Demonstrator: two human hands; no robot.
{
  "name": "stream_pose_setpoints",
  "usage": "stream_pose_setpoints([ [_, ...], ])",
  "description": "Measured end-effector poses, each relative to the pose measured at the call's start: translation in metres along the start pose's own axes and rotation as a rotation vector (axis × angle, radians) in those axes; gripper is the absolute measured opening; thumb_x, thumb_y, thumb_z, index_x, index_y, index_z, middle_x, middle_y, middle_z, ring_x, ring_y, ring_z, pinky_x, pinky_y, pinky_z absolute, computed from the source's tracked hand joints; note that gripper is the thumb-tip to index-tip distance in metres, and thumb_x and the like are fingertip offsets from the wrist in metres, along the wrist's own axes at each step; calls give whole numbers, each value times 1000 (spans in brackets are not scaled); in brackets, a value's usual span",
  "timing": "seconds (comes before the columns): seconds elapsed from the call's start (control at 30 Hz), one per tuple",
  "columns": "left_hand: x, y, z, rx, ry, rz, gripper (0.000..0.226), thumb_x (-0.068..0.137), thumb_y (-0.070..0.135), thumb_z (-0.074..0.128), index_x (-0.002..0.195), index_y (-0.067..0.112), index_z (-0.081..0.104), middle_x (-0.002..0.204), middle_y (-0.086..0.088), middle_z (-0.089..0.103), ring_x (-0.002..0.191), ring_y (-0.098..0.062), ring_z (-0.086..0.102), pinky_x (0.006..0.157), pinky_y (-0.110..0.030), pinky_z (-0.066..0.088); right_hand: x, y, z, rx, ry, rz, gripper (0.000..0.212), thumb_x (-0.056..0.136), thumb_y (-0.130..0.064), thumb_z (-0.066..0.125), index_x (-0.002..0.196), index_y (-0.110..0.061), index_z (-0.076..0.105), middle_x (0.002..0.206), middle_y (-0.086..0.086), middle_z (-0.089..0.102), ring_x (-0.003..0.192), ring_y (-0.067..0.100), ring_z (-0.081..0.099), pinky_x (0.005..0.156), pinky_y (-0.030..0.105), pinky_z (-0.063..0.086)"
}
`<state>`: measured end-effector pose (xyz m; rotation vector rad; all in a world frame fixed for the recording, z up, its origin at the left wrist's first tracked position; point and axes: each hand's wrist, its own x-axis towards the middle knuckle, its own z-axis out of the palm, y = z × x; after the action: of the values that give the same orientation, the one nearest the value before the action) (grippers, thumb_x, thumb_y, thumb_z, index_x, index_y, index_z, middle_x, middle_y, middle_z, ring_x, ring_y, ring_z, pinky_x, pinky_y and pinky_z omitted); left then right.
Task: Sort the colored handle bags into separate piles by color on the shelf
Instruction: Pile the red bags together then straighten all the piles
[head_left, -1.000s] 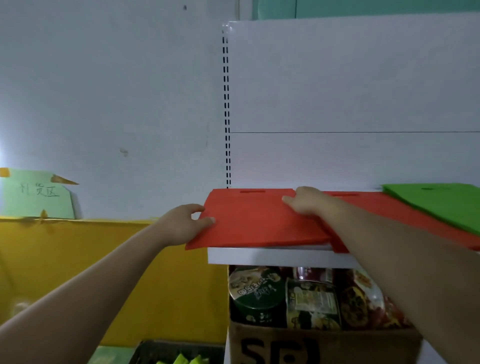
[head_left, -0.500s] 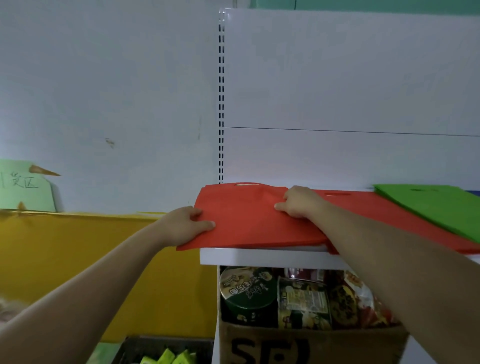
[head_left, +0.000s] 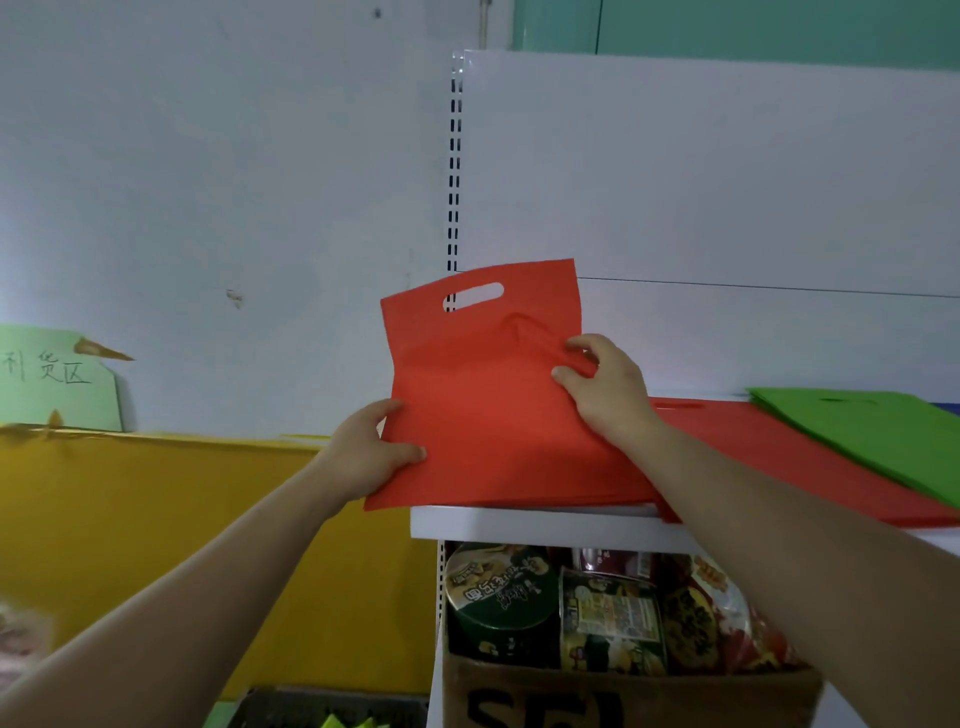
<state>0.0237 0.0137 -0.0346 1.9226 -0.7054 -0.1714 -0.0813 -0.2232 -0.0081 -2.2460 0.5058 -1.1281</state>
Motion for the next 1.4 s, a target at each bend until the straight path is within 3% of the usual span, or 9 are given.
stream_pose_setpoints([
  [0.2, -12, 0, -10, -409, 106, 66, 58, 86, -7, 57, 128, 32, 49, 99, -3, 67, 80, -26, 69, 63, -36, 58, -11, -18, -11, 221, 181, -44, 50, 85, -8, 66, 129, -23, 50, 120, -18, 47, 106, -1, 44, 80, -8, 26],
  [0.43, -28, -4, -33, -341, 190, 333, 65, 80, -22, 47, 119, 29, 56, 129, 23, 50, 85, 5, 65, 70, -20, 56, -1, -36, -27, 393, 190, 2, 47, 81, -15, 72, 123, -28, 54, 125, -5, 56, 113, 12, 54, 101, 32, 44],
  [0.53, -31, -10, -39, -313, 171, 337, 66, 81, -21, 48, 119, 32, 56, 131, 17, 54, 88, 0, 67, 72, -24, 57, 2, -44, -31, 361, 137, -4, 56, 81, -7, 71, 130, -23, 52, 129, -5, 54, 110, 4, 52, 95, 18, 41],
  [0.63, -30, -14, -40, -336, 146, 215, 61, 85, -13, 52, 123, 34, 54, 93, 5, 74, 72, -19, 70, 67, -37, 57, -3, -52, -34, 250, 158, -76, 59, 78, 0, 69, 131, -20, 52, 127, -7, 53, 113, 4, 51, 90, 8, 37],
  [0.73, -28, -20, -36, -370, 110, 131, 56, 85, -7, 56, 126, 31, 54, 76, 6, 73, 65, -21, 68, 63, -34, 55, -14, -57, -38, 156, 205, -123, 60, 80, 0, 66, 134, -19, 49, 129, -12, 49, 118, 3, 47, 93, 2, 31],
  [1.0, -43, -5, -10, -357, 63, 242, 58, 86, -9, 55, 125, 34, 50, 78, -9, 72, 63, -23, 68, 60, -30, 57, -46, -67, -87, 63, 318, -191, 62, 83, -2, 64, 139, -22, 45, 133, -15, 43, 121, -5, 39, 95, -5, 23],
  [1.13, -62, 12, 12, -286, 85, 302, 58, 85, -10, 55, 133, 24, 49, 114, -23, 62, 93, -38, 62, 85, -43, 51, -61, -55, -123, -5, 264, -137, 58, 84, -7, 65, 136, -26, 48, 124, -13, 45, 114, -2, 41, 87, -8, 25],
  [1.3, -93, 44, 53, -232, 65, 362, 62, 85, -7, 56, 133, 30, 47, 128, -8, 57, 111, -24, 59, 98, -42, 47, -93, -33, -184, -14, 260, -97, 57, 85, -8, 64, 136, -26, 48, 122, -10, 45, 116, 4, 44, 101, 16, 33],
  [1.4, -118, 67, 89, -193, 67, 379, 61, 85, -3, 57, 134, 32, 47, 129, -5, 57, 110, -21, 58, 97, -40, 47, -113, -16, -229, -19, 271, -91, 57, 85, -7, 64, 136, -25, 48, 123, -9, 44, 114, 4, 44, 99, 16, 32],
])
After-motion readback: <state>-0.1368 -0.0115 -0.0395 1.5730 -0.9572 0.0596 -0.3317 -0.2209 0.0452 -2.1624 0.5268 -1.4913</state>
